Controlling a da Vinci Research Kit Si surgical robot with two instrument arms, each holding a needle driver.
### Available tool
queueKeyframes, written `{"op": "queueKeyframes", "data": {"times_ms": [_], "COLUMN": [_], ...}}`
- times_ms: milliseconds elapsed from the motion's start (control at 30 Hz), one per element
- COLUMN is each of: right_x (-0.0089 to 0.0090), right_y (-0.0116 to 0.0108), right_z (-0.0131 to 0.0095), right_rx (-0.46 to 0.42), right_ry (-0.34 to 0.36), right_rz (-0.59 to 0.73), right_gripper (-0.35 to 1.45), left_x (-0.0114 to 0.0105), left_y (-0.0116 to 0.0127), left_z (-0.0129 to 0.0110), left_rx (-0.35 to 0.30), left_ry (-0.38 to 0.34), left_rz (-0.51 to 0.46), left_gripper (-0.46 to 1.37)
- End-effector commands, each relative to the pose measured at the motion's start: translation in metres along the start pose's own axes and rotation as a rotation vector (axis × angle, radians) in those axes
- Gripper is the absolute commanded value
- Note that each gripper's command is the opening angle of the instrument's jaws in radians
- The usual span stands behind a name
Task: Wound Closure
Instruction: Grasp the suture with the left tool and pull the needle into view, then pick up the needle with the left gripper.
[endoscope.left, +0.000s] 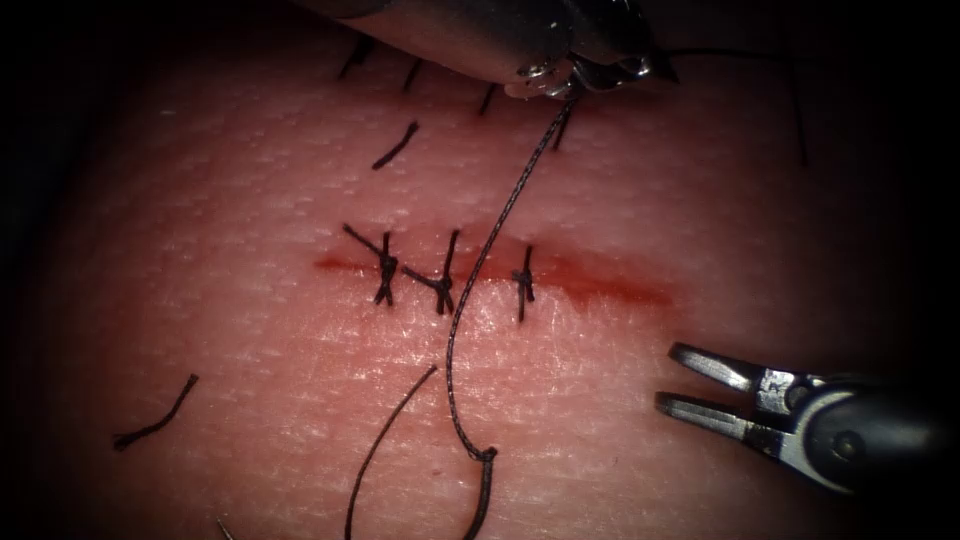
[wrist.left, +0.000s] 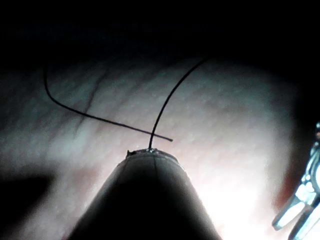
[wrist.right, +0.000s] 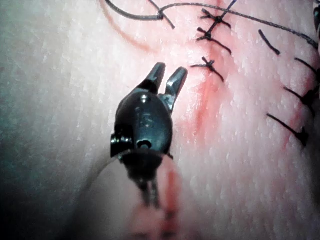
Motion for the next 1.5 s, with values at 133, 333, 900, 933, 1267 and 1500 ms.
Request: {"op": "queueKeyframes", "data": {"times_ms": [133, 333, 900, 933, 1267, 1500], "right_x": [0.0000, 0.0000, 0.0001, 0.0001, 0.0000, 0.0000], "right_y": [-0.0002, -0.0002, -0.0005, -0.0005, -0.0005, -0.0006], "right_z": [0.0002, 0.0001, 0.0005, 0.0004, 0.0006, 0.0007], "right_rx": [0.003, 0.004, 0.006, 0.009, 0.009, 0.013], "right_ry": [-0.007, -0.007, -0.010, -0.009, -0.011, -0.012], "right_rz": [-0.002, -0.002, -0.003, -0.003, -0.003, -0.004], "right_gripper": [-0.09, -0.10, -0.09, -0.09, -0.09, -0.09], "left_x": [0.0014, 0.0018, 0.0035, 0.0036, 0.0044, 0.0038], "left_y": [-0.0013, -0.0030, -0.0021, -0.0021, -0.0031, -0.0026], "left_z": [0.0010, 0.0013, 0.0042, 0.0043, 0.0016, -0.0029], "left_rx": [0.015, 0.027, 0.108, 0.106, 0.076, 0.042], "left_ry": [0.022, 0.033, 0.076, 0.095, 0.334, 0.427], "left_rz": [0.048, 0.104, 0.266, 0.274, 0.238, 0.215], "left_gripper": [-0.35, -0.35, 0.88, 1.05, 1.36, 1.36]}}
